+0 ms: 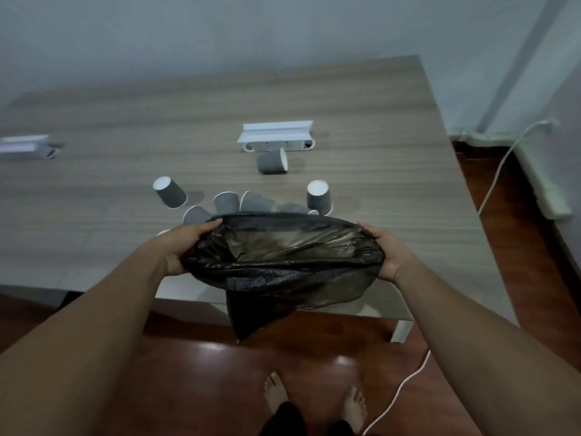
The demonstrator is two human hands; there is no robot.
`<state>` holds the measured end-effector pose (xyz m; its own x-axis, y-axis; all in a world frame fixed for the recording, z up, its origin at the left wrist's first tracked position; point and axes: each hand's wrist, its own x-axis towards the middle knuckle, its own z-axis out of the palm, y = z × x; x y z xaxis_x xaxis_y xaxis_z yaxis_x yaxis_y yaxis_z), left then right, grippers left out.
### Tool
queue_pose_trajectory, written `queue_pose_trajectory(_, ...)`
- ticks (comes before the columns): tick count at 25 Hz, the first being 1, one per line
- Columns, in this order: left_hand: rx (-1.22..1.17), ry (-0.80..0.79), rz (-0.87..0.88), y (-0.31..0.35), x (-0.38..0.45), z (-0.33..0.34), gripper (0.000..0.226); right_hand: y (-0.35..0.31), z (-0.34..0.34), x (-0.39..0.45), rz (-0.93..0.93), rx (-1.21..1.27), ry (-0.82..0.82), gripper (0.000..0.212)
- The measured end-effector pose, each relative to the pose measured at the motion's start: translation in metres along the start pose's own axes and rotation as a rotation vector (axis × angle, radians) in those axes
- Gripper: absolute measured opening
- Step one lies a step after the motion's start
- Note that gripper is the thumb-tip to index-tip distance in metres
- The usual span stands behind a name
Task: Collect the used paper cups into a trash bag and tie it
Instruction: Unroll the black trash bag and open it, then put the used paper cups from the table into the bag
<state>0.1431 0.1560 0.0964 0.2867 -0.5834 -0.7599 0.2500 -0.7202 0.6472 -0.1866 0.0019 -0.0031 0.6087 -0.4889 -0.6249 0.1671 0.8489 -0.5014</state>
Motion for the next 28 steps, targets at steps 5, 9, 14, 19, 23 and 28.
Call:
queue_pose_trajectory(5,-0.125,0.079,0.14,-0.013,0.006,-0.031,0.057,0.019,0.036,0.026,-0.031,-0.036,0.012,0.04)
queue_pose_trajectory(9,0.275,0.168,0.249,-0.016,0.02,-0.044,0.048,0.037,0.052,0.039,-0.005,-0.235,-0.047,0.037)
queue_pose_trajectory(14,0.297,0.346,0.151,-0.011,0.035,-0.045,0.031,0.068,0.059,0.072,-0.036,-0.535,0.307,0.049)
queue_pose_trajectory(19,0.233,0.209,0.031,-0.006,0.046,-0.061,0.034,0.068,0.058,0.106,-0.295,-0.842,0.697,0.022)
queue_pose_trajectory(23,0.192,0.128,-0.04,0.0,0.058,-0.069,0.036,0.082,0.089,0.11,-0.727,-1.285,0.637,0.062)
queue_pose_trajectory(28,0.252,0.121,-0.114,0.003,0.072,-0.082,0.043,0.086,0.094,0.117,-0.717,-1.796,0.434,0.102)
